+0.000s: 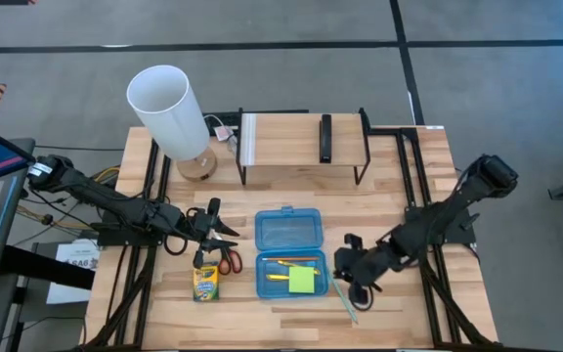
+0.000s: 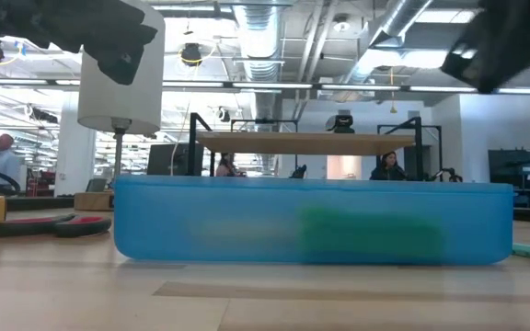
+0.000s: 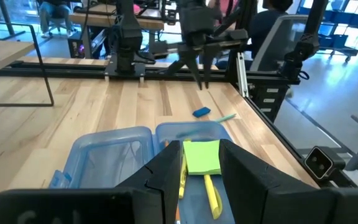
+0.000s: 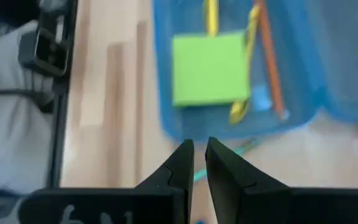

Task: Pack school essentials
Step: Put the blue eraser into the blue supply box

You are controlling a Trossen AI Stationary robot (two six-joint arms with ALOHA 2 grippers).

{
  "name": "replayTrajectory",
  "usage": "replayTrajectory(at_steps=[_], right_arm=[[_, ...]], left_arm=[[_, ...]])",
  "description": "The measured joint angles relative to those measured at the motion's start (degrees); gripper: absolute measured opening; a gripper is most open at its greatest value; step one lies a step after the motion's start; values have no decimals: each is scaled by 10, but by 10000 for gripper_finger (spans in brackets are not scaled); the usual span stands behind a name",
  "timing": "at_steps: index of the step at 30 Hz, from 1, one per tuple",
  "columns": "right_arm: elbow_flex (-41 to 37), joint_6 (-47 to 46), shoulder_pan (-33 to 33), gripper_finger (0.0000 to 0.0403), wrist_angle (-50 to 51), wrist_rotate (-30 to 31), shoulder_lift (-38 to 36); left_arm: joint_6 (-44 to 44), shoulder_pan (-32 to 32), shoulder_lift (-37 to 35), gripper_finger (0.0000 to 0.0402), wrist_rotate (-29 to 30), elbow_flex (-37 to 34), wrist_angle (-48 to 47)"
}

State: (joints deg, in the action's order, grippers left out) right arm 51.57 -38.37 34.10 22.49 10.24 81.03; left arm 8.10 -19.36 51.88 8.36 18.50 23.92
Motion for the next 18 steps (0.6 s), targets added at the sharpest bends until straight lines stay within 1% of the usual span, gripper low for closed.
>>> replayTrajectory(at_steps=[2,5,8,11,15,18], right_arm=[[0,-32,17,69,16,-1,0],[0,-93,36,91,44,-1,0],[0,-175,51,126,68,-1,0],[0,-244,58,165,87,-3,16],[0,-290,67,208,95,-12,51],[0,-306,68,223,99,-29,89]], left_arm=[[0,0,0,98,0,0,0],[6,0,0,98,0,0,0],[8,0,0,98,0,0,0],[10,0,0,98,0,0,0],[10,0,0,98,0,0,0],[11,0,0,98,0,0,-1]])
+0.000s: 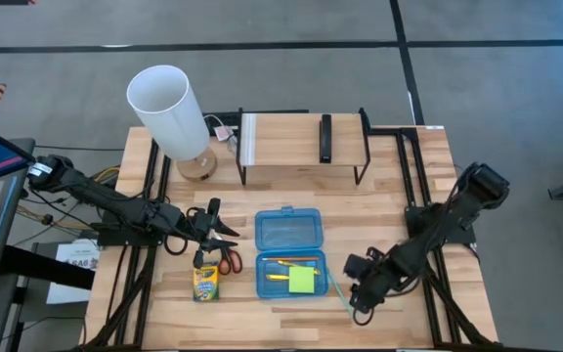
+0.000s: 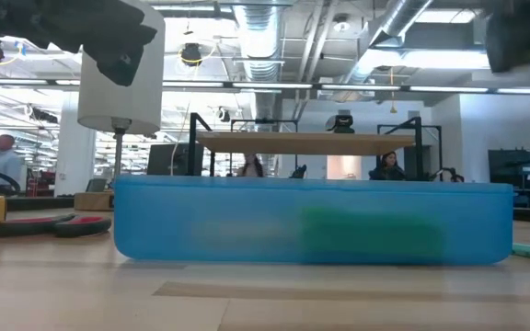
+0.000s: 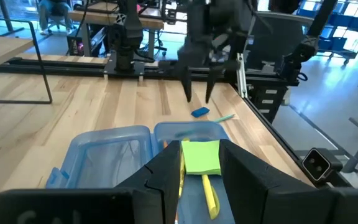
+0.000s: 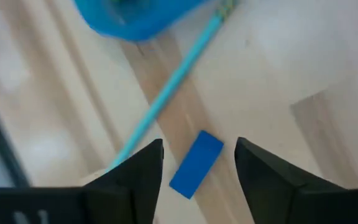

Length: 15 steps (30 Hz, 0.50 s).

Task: Pack school essentials
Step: Put the blue eraser into the blue supply box

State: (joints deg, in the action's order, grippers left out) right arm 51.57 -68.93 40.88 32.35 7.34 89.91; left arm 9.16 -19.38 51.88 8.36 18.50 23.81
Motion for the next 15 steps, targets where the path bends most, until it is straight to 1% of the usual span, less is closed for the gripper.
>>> replayTrajectory(at_steps=[4,6,11,15], right_arm=[[0,-13,7,222,3,-29,52],[1,-19,9,218,1,-34,70],[3,-27,17,207,0,-40,94],[3,-32,21,192,14,-38,94]], left_arm=[[3,0,0,98,0,0,-1],[3,0,0,98,0,0,0],[3,0,0,98,0,0,1],[3,0,0,98,0,0,1]])
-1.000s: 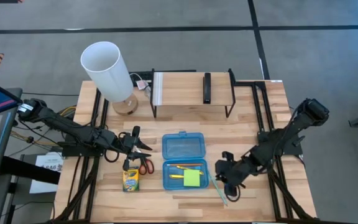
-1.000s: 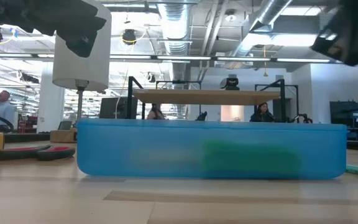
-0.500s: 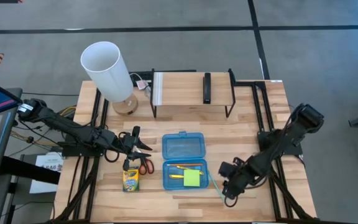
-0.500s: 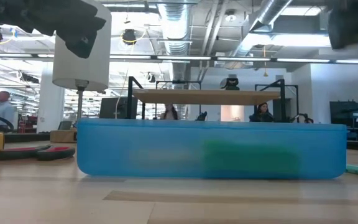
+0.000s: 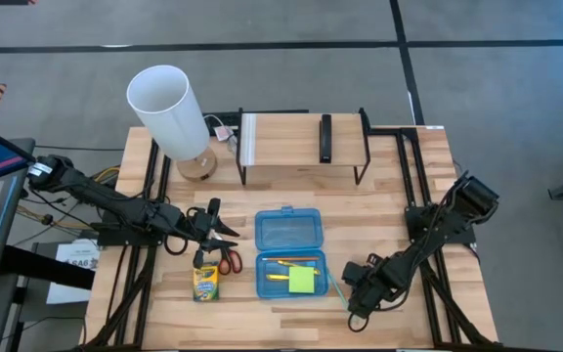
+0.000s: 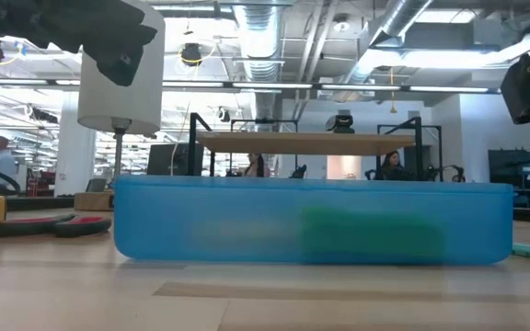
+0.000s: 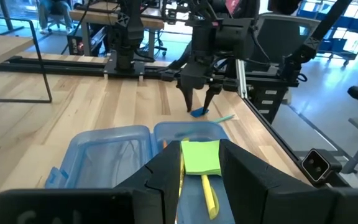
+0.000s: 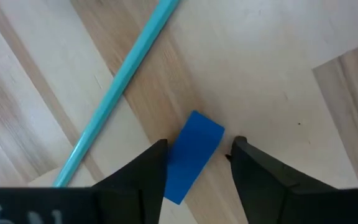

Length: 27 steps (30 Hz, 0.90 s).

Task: Pack school essentials
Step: Put the blue eraser into the blue supply box

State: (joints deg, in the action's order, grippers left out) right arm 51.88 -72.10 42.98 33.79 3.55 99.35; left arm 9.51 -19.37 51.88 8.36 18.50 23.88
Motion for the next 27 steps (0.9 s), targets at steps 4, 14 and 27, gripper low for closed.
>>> replayTrajectory(at_steps=[4,14,27], right_arm=[[0,-1,0,157,13,-1,-2],[10,39,-4,36,16,-14,-2],[82,99,-27,9,117,-9,2]], left_arm=[[2,0,0,98,0,0,0],[3,0,0,98,0,0,0],[3,0,0,98,0,0,2]])
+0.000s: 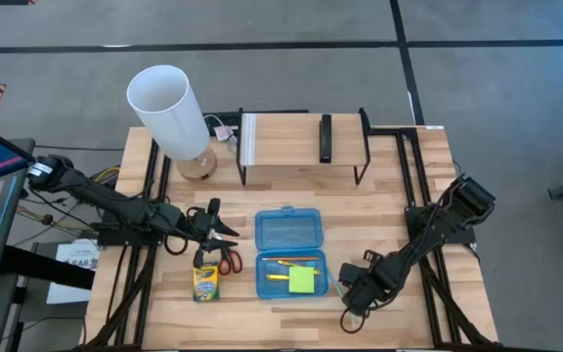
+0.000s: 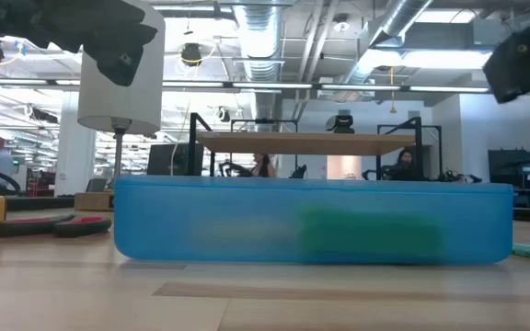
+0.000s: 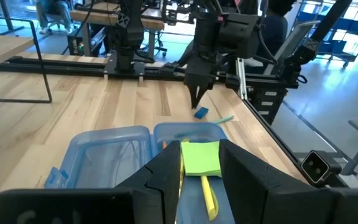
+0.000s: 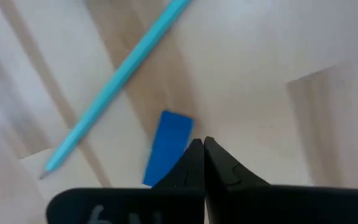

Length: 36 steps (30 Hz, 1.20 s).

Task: Pack school essentials
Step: Put the blue eraser into the blue supply box

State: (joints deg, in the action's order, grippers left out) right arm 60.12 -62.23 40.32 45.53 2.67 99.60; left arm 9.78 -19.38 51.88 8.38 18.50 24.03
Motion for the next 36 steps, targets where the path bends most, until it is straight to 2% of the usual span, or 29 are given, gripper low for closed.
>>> replayTrajectory(at_steps=[6,14,20,24,29,36], right_arm=[[20,24,0,9,39,19,-1],[27,111,31,57,46,34,-2],[28,128,49,76,115,35,-2],[28,188,68,93,114,21,-2],[28,284,91,132,109,21,0],[28,341,104,201,79,63,36]], left_arm=[[-1,0,0,98,0,0,0],[-1,0,0,98,0,0,-2],[-4,0,0,98,0,0,-2],[-8,0,0,98,0,0,-2],[-11,0,0,98,0,0,-2],[-11,0,0,98,0,0,-2]])
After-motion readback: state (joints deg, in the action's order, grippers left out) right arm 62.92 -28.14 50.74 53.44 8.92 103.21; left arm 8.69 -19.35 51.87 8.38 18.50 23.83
